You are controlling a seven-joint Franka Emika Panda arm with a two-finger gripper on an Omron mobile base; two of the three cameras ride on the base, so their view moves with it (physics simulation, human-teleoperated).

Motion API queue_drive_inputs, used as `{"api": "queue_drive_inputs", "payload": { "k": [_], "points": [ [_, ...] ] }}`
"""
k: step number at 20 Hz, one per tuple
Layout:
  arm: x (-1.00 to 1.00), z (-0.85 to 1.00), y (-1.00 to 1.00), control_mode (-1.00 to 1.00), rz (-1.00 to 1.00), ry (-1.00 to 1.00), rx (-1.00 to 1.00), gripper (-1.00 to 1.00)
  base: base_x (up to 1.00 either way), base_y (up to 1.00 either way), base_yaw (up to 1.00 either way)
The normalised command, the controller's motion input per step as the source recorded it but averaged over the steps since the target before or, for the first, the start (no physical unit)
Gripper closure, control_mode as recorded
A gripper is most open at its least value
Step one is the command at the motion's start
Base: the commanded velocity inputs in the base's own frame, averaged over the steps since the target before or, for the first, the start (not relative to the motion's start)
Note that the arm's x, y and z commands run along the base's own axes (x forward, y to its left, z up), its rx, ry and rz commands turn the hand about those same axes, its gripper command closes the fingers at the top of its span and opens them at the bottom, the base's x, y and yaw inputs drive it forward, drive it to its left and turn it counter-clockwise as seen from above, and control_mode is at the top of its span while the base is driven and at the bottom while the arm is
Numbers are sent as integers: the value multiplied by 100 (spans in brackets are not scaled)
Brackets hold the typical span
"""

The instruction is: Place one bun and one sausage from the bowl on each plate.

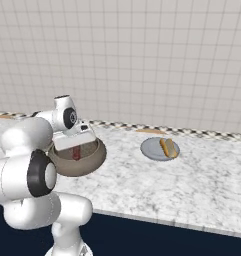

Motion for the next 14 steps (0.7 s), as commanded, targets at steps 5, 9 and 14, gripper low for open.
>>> {"api": "queue_drive_inputs", "payload": {
  "k": [5, 9, 14],
  "points": [
    [-31, 88, -31, -100, -1, -28, 0, 100, 0, 0, 0],
    [29, 75, -90, -100, -3, -13, 0, 100, 0, 0, 0],
    [91, 42, -98, -100, -1, 0, 0, 100, 0, 0, 0]
  ]
}}
